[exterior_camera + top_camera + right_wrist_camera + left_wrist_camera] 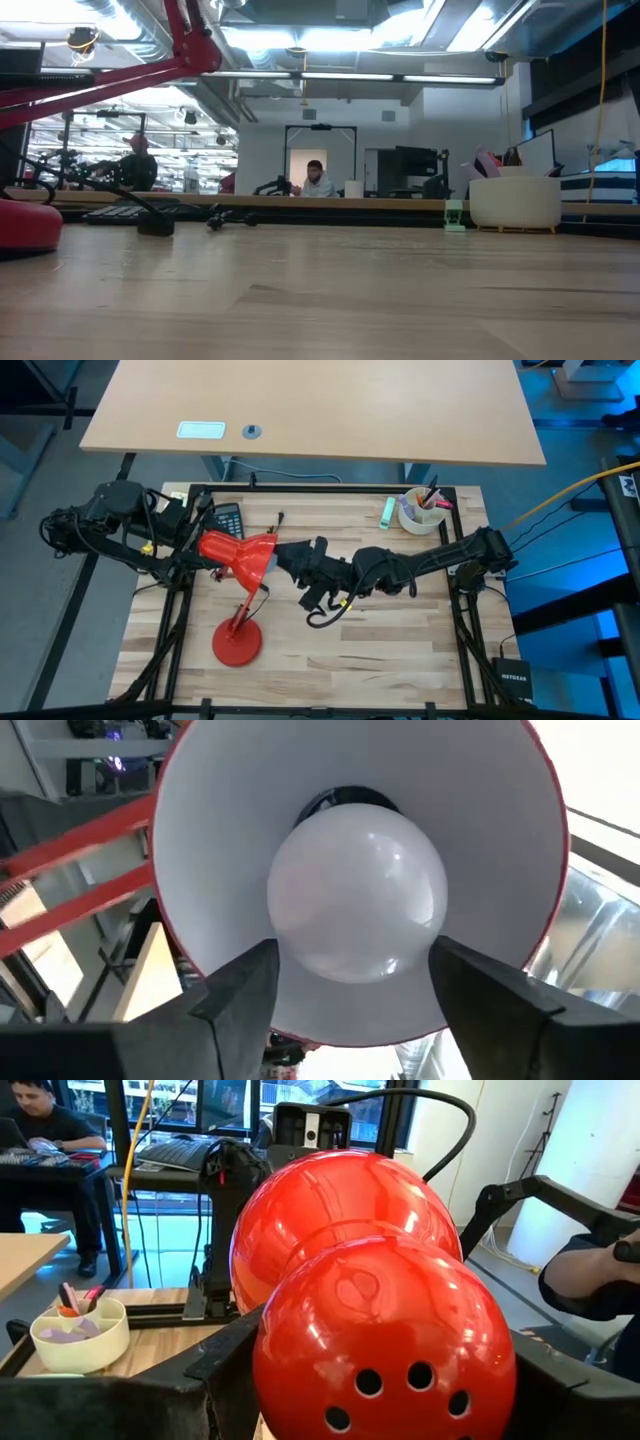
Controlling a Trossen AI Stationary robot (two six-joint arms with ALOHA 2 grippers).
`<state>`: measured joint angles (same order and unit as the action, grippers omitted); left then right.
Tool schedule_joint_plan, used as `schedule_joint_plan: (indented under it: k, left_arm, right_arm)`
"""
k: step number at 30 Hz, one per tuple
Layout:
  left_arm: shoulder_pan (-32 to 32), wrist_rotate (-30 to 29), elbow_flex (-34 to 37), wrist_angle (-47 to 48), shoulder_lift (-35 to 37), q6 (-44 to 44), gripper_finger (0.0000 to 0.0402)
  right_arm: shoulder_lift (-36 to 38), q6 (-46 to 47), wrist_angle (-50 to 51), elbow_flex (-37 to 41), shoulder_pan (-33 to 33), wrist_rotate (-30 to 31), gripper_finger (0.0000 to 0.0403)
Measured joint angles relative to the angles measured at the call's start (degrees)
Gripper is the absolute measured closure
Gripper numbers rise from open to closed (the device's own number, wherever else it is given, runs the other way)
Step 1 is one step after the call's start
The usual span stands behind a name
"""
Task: Screw lightbulb
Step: Insert the white lightbulb into the red desk lamp
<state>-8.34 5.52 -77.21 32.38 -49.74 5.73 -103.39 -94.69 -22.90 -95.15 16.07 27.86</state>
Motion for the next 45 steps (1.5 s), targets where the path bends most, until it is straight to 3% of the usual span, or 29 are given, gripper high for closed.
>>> schedule_joint_plan:
  k: [9, 17, 26, 34, 39, 45]
  left_arm:
    - [0.0, -0.04, 0.0, 0.11, 0.0, -0.21, 0.0135]
    - [0.02, -0.39, 0.0, -0.07, -0.02, 0.12, 0.0135]
    - [0.0, 0.03, -0.01, 0.04, -0.02, 0.49, 0.0135]
    - [-0.02, 0.39, -0.02, 0.07, 0.0, 0.89, 0.0135]
    - [0.02, 0.11, -0.02, 0.11, -0.02, 1.39, 0.0135]
    - [0.02, 0.26, -0.02, 0.09, -0.02, 1.39, 0.0135]
  right_arm:
    - [0.02, -1.24, 0.0, 0.0, -0.08, -0.24, 0.0153]
    - [0.0, 4.11, 0.49, 0.0, -0.35, 2.89, 0.0093]
    - [0.0, -5.59, 2.15, 0.0, 1.05, 4.49, 0.0069]
    - [0.0, -7.79, 0.78, 0.0, 1.1, 0.56, 0.0087]
    - [0.0, -7.77, -0.42, 0.0, 1.18, -5.17, 0.0095]
    - [-0.36, -6.32, -1.09, -0.13, 0.94, -6.22, 0.0095]
